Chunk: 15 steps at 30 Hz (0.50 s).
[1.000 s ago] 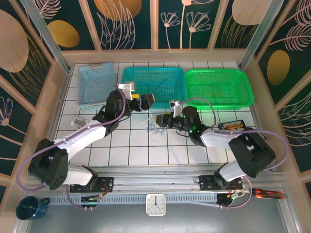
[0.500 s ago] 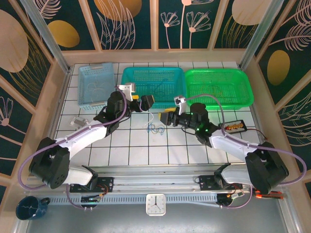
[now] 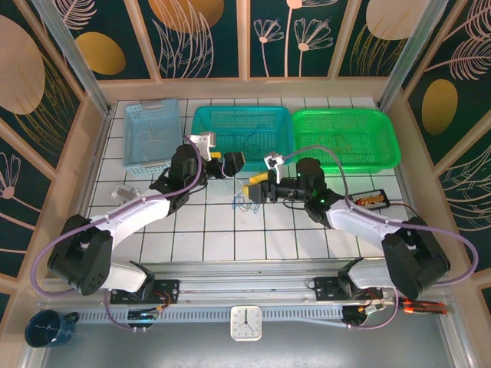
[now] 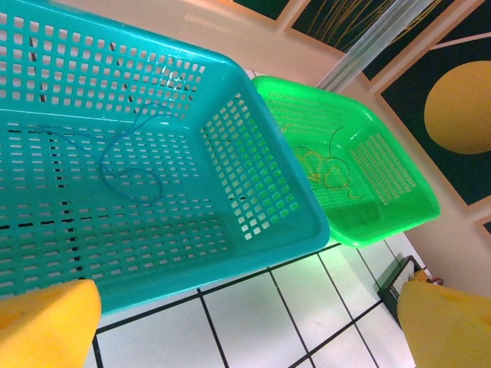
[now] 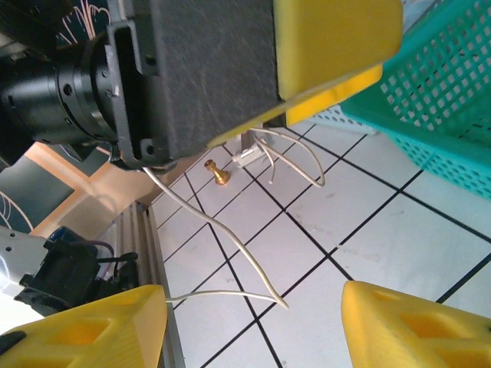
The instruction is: Untangle the cables
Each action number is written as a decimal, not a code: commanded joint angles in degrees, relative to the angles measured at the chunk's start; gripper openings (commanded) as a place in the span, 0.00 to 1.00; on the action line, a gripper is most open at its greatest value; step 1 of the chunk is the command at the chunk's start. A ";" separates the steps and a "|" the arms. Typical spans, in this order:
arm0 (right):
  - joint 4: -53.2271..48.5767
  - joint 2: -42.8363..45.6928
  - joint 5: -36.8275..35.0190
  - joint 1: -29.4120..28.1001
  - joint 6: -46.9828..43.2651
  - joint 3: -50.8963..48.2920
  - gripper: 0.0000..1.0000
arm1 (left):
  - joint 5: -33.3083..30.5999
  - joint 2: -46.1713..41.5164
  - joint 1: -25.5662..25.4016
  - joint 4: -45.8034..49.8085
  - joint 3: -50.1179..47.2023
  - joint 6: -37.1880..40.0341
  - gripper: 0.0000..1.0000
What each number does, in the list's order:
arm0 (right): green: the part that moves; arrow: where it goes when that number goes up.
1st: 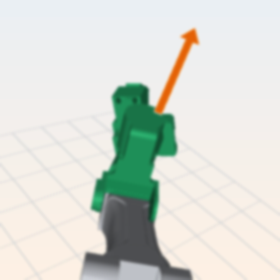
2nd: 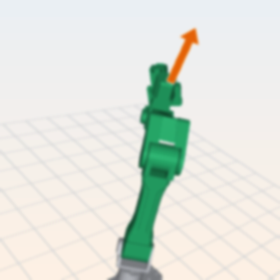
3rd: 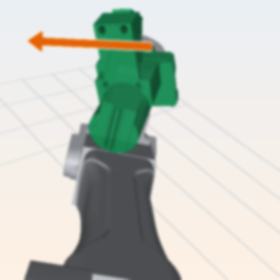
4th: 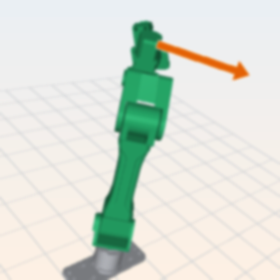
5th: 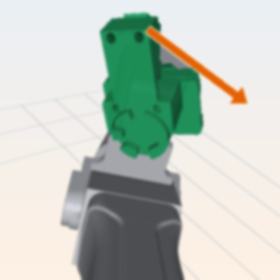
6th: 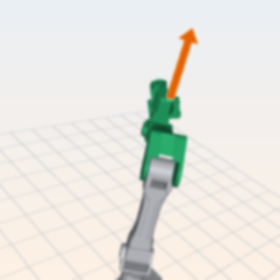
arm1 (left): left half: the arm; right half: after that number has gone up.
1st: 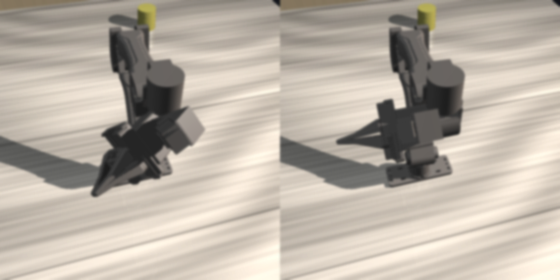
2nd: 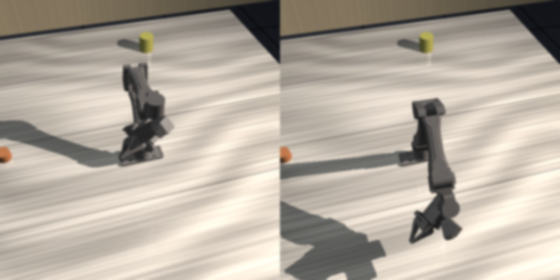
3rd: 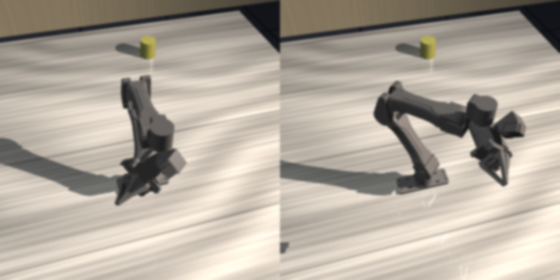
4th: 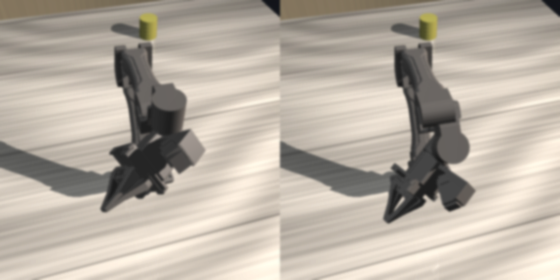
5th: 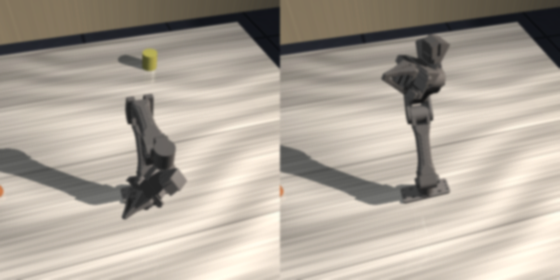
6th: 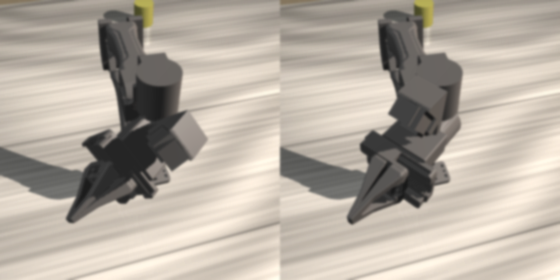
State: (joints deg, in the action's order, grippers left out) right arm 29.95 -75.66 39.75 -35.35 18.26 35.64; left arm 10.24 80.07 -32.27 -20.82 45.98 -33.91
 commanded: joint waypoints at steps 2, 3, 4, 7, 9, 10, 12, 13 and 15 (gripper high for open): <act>3.60 -2.55 2.50 -0.74 -0.73 2.48 0.62 | 1.62 0.53 -0.16 -1.95 2.12 0.16 0.99; 4.38 -3.21 2.69 -0.82 -0.44 2.74 0.62 | 1.73 0.54 -0.15 -1.95 2.20 0.09 0.99; 5.25 -3.96 3.02 -0.93 0.12 2.98 0.62 | 1.72 0.58 -0.15 -1.98 2.19 0.07 0.99; 7.84 -6.22 4.24 -1.28 1.60 3.97 0.61 | 1.84 0.70 -0.21 -1.96 2.23 -0.02 0.99; 9.65 -7.70 5.11 -1.56 2.70 4.53 0.60 | 1.80 0.78 -0.16 -2.03 2.25 -0.09 0.99; 10.40 -8.30 5.62 -1.69 3.23 4.91 0.57 | 1.87 0.86 -0.10 -2.16 2.12 -0.15 0.99; 11.07 -8.89 6.62 -1.96 3.92 5.67 0.40 | 1.72 0.98 -0.15 -2.30 1.95 -0.10 0.99; 10.93 -8.70 6.90 -2.00 4.07 5.98 0.30 | 1.63 1.21 -0.16 -2.36 1.85 -0.10 0.99; 10.58 -8.03 7.55 -1.98 4.23 6.58 0.10 | 1.53 1.53 -0.15 -2.55 1.58 -0.05 0.99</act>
State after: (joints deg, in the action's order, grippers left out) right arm 37.21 -84.36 44.93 -36.93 21.67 39.75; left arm 11.38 80.66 -32.27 -20.97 46.68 -33.93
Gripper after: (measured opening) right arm 0.148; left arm 0.988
